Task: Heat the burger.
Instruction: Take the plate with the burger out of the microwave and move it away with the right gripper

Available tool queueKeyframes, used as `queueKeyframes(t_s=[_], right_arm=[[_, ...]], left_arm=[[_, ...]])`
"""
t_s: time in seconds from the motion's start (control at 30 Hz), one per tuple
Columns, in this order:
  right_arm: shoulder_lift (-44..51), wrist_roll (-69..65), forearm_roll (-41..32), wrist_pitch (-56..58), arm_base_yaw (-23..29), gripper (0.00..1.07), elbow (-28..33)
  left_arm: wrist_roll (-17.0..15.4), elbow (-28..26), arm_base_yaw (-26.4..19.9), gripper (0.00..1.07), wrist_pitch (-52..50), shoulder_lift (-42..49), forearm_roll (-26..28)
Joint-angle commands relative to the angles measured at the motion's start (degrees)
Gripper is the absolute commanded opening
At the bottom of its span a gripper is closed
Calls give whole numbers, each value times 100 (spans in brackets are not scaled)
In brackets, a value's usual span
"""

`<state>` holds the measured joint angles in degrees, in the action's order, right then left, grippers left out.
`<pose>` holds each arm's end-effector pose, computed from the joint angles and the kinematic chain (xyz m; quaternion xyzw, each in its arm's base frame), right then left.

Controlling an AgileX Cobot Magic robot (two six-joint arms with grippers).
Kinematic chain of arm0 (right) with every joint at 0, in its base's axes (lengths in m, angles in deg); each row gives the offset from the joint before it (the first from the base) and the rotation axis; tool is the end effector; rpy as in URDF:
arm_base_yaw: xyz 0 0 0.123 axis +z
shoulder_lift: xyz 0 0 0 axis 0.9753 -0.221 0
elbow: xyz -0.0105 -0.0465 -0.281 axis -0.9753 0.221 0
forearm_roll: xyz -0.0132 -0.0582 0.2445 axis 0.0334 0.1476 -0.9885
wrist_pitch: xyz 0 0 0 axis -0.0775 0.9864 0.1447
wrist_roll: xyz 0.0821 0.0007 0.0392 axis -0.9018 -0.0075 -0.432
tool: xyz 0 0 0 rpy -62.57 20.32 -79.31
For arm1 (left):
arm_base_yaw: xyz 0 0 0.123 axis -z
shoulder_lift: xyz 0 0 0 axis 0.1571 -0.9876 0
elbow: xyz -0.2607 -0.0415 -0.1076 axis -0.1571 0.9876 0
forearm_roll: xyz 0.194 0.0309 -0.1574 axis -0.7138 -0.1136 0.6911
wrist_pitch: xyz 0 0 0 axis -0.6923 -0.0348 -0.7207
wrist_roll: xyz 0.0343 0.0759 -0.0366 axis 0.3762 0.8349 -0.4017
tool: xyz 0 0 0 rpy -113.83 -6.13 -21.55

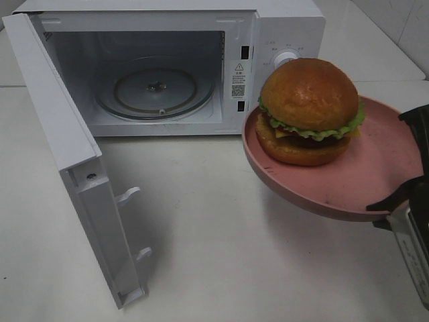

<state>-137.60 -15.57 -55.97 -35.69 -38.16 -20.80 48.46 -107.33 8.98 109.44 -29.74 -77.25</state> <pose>0.1259 0.0845 0.2388 -0.7694 0.5247 -0.1790 0.3174 -0.0050 -0.0115 0.2801 0.0286 0.8426 -0.0566 0.5348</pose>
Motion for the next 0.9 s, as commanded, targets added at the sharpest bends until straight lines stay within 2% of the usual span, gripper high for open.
queueKeyframes(t_s=[0.03, 0.07, 0.17, 0.67, 0.9], right_arm=[[92, -877, 739, -11, -17, 0, -29], [92, -1444, 1100, 97, -17, 0, -34], [92, -2166, 1444, 286, -17, 0, -34], [92, -4492, 2378, 1518, -17, 0, -34], [86, -5357, 2590, 1851, -17, 0, -34]], left_arm=[[-6, 23, 0, 98, -52, 132, -11], [-6, 23, 0, 98, -52, 132, -11], [-6, 23, 0, 98, -52, 132, -11], [-6, 23, 0, 98, -52, 132, -11], [-6, 23, 0, 98, -52, 132, -11]])
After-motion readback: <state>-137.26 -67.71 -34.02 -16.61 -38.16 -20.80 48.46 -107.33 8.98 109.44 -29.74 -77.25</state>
